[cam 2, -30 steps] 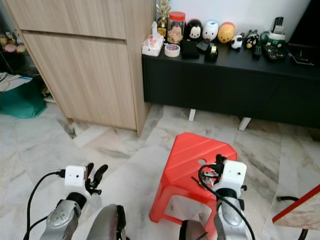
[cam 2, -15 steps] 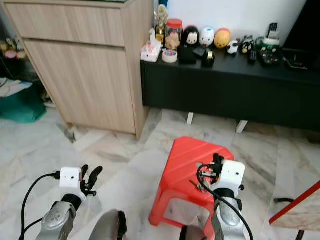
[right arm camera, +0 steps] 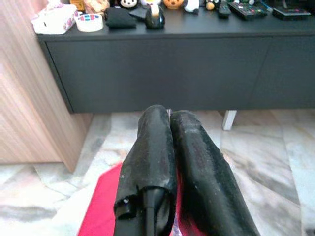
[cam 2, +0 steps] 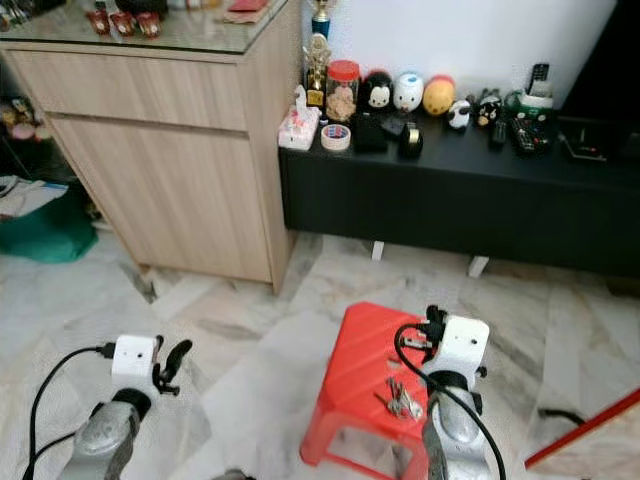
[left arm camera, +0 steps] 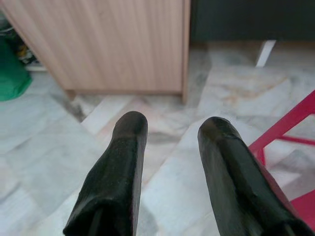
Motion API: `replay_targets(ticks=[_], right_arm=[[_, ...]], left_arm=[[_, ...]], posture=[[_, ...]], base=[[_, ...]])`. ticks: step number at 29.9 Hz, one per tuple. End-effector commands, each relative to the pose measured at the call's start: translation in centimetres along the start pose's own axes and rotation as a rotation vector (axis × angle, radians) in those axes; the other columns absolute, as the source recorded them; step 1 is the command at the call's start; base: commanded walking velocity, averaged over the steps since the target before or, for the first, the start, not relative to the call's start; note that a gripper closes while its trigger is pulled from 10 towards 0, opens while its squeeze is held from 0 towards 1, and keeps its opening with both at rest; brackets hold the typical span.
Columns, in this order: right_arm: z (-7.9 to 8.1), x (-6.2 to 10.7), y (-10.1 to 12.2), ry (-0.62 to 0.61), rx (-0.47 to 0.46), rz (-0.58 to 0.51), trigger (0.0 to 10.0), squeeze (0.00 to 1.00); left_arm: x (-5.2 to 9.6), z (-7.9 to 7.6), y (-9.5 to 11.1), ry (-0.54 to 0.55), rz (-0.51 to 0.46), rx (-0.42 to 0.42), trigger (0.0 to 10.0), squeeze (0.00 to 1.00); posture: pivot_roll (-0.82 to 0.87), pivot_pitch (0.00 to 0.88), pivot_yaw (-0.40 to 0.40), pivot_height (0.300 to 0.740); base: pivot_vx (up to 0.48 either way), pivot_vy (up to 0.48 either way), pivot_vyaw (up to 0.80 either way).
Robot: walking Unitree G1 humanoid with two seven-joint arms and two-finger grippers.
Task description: Hang keys on a hook
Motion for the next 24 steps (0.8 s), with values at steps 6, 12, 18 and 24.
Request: replay_targets(ticks=[6,12,18,24], right_arm=[[-0.1,0.1,-0.2,0.002,0.010,0.004,10.0,0.00],[-0.2,-0.1,-0.4,-0.004,0.007,0.012,10.0,0.00],[0.0,-0.3,-1.0,-0.006,0.009,0.040,10.0,0.00],[0.0,-0.3,-1.2,-0.005,0.007,0.049,10.0,0.00]], left_arm=[[1.1,2.3,-3.3,0.076,0.149,0.034,10.0,0.00],[2.0,2.3,-5.2,0.085,0.237,0.045,10.0,0.00],[3.7,1.7,-8.0,0.102,0.344,0.077,10.0,0.00],[5.0,1.4,-9.9,0.121,0.431,0.087,10.0,0.00]], posture=[[0.06,0.000,-0.036,0.737],[0.06,0.000,-0.036,0.740],[0.07,0.000,-0.037,0.740],[0.06,0.003,-0.039,0.740]], base=[[0.000,0.000,0.00],[0.000,0.000,0.00],[0.000,0.000,0.00],[0.000,0.000,0.00]])
Point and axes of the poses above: a point about 5 cm out from each wrist's last joint towards the gripper, its own x axis pointing back from the gripper into the wrist, its own y axis along the axis of the wrist's last joint, z = x × y, the point moved 3 cm from there along -x, pointing out of the wrist towards the gripper, and after that the axes turned 1 degree about -x, right-handed, at the moved point
